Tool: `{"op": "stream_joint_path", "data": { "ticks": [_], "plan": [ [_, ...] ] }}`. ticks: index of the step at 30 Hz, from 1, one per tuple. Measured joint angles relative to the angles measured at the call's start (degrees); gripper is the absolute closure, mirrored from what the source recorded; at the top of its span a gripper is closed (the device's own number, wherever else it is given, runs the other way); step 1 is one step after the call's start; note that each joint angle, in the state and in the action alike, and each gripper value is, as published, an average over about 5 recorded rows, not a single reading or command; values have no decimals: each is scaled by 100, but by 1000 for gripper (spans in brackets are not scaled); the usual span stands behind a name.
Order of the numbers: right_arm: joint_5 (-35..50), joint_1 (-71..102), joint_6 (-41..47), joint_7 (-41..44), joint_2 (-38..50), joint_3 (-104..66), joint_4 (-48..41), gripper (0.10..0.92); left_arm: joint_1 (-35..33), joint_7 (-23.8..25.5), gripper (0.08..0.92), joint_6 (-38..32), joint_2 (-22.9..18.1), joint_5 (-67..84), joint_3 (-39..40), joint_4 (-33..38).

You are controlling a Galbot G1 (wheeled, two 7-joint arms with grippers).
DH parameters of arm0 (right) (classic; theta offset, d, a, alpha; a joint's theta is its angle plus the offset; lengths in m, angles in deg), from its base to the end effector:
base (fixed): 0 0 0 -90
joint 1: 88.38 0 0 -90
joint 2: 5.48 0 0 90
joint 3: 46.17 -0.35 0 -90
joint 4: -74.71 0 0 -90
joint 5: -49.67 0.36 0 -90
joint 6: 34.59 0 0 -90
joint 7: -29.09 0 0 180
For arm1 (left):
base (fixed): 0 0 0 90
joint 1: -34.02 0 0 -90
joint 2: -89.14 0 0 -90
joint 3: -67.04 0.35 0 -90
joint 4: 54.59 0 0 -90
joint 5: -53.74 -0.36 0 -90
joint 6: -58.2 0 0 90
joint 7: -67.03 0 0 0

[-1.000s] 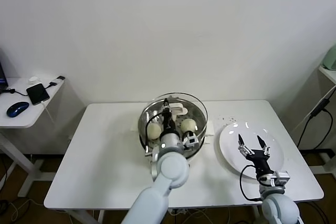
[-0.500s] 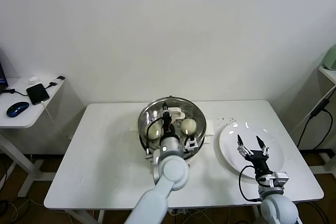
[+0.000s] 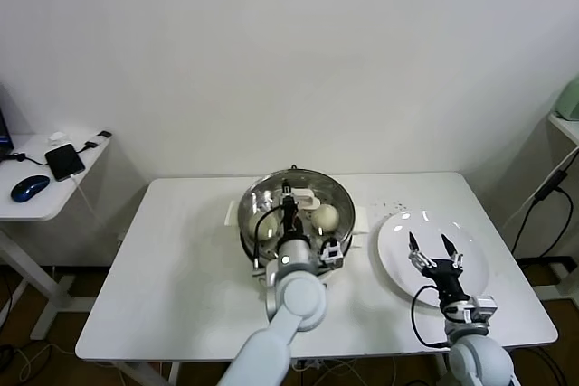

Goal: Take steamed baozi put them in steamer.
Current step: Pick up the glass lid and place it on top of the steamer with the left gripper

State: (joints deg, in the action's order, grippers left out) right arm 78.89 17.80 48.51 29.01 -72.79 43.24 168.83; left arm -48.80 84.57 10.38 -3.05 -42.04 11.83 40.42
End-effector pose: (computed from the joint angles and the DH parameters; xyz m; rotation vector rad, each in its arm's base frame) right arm 0.2619 -0.1284 -0.3859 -0.0036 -3.0439 -0.1763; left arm 0.3310 -0.2166 -0.2713 0.0829 -2.1745 -2.0844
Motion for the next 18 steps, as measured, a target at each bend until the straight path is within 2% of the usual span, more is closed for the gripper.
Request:
{"op": "stream_joint_path", "data": {
  "ticks": [15,18],
  "plan": [
    [4,-18,-19,0,7,12,-42,203,-23,-73,834,0,-1,-23,-27,-74],
    [7,-9,-22,0,10,7,-46,203,-56,-96,814,1,-1,-1,-32,-43]
  ]
}}
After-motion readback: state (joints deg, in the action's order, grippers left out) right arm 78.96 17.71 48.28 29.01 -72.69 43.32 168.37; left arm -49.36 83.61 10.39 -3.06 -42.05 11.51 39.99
